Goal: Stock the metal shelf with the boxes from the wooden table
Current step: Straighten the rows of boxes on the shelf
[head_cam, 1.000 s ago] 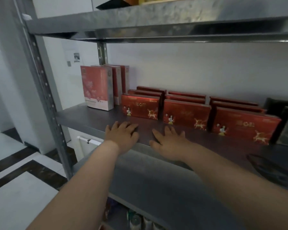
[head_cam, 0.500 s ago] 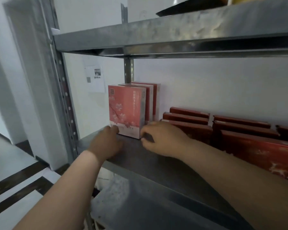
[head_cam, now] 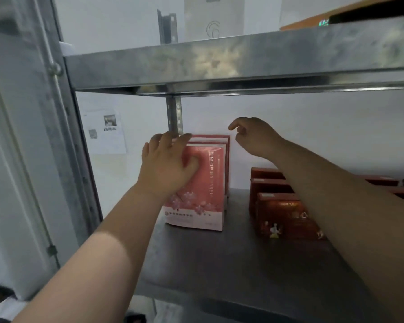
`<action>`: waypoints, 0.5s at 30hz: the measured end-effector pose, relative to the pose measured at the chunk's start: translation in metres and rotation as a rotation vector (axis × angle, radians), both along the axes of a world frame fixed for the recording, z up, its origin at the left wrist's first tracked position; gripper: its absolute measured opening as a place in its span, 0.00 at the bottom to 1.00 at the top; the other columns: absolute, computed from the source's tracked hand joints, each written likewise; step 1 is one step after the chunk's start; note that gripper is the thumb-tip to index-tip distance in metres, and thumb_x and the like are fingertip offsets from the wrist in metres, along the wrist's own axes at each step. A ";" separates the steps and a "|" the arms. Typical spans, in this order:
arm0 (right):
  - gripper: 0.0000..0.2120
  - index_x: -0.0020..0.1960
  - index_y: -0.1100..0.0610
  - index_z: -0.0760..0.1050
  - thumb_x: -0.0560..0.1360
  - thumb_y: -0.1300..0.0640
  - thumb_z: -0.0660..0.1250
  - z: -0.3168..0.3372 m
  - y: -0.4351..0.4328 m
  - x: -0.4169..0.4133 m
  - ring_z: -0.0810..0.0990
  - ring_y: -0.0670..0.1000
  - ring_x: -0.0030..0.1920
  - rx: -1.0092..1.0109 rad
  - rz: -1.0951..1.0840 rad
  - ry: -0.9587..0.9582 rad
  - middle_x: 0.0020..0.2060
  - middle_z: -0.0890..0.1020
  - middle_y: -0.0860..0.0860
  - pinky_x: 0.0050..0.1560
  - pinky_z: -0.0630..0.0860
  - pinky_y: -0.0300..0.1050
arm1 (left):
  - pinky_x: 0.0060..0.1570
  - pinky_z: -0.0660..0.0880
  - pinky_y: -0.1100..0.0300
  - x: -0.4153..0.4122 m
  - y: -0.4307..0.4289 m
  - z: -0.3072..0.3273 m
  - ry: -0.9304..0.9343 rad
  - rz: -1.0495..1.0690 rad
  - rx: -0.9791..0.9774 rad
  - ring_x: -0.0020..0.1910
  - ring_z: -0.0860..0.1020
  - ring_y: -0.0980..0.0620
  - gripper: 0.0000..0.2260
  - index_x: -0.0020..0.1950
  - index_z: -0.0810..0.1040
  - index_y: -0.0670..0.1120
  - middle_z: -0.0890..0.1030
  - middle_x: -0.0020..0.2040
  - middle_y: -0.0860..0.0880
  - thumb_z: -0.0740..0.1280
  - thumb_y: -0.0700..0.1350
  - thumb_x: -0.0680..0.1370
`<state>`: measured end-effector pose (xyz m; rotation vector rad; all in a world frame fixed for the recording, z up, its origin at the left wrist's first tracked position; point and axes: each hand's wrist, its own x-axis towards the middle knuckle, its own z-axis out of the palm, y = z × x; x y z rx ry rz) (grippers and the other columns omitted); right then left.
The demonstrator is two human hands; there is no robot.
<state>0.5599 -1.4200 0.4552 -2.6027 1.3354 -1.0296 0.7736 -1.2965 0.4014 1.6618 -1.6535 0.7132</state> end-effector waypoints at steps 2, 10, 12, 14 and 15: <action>0.14 0.66 0.49 0.76 0.82 0.56 0.60 0.006 -0.002 0.004 0.76 0.48 0.58 0.057 0.045 0.014 0.65 0.78 0.50 0.52 0.70 0.40 | 0.64 0.70 0.42 0.003 -0.009 0.002 0.039 -0.026 0.058 0.66 0.70 0.41 0.25 0.68 0.74 0.54 0.76 0.66 0.48 0.55 0.63 0.76; 0.10 0.57 0.47 0.81 0.77 0.47 0.72 0.006 -0.015 0.003 0.80 0.45 0.56 0.353 0.242 -0.121 0.56 0.81 0.44 0.50 0.80 0.41 | 0.51 0.63 0.55 -0.001 -0.014 0.005 0.223 -0.146 0.095 0.62 0.63 0.50 0.15 0.60 0.70 0.56 0.73 0.56 0.58 0.61 0.62 0.77; 0.10 0.56 0.49 0.80 0.76 0.51 0.74 0.004 -0.017 0.003 0.81 0.47 0.55 0.378 0.276 -0.153 0.56 0.82 0.48 0.52 0.82 0.43 | 0.51 0.63 0.55 -0.001 -0.013 0.005 0.226 -0.146 0.101 0.61 0.61 0.51 0.16 0.60 0.70 0.57 0.71 0.56 0.59 0.60 0.63 0.77; 0.10 0.55 0.49 0.80 0.75 0.54 0.75 0.002 -0.017 0.002 0.83 0.49 0.54 0.392 0.317 -0.162 0.55 0.82 0.50 0.54 0.83 0.45 | 0.52 0.63 0.55 0.002 -0.013 0.005 0.220 -0.135 0.112 0.60 0.60 0.52 0.17 0.60 0.71 0.59 0.71 0.56 0.60 0.60 0.64 0.76; 0.10 0.55 0.49 0.80 0.75 0.55 0.75 0.001 -0.017 0.002 0.83 0.50 0.53 0.384 0.325 -0.160 0.55 0.82 0.51 0.53 0.83 0.45 | 0.53 0.63 0.55 0.002 -0.012 0.006 0.218 -0.132 0.114 0.61 0.60 0.52 0.18 0.61 0.72 0.59 0.71 0.56 0.60 0.59 0.65 0.75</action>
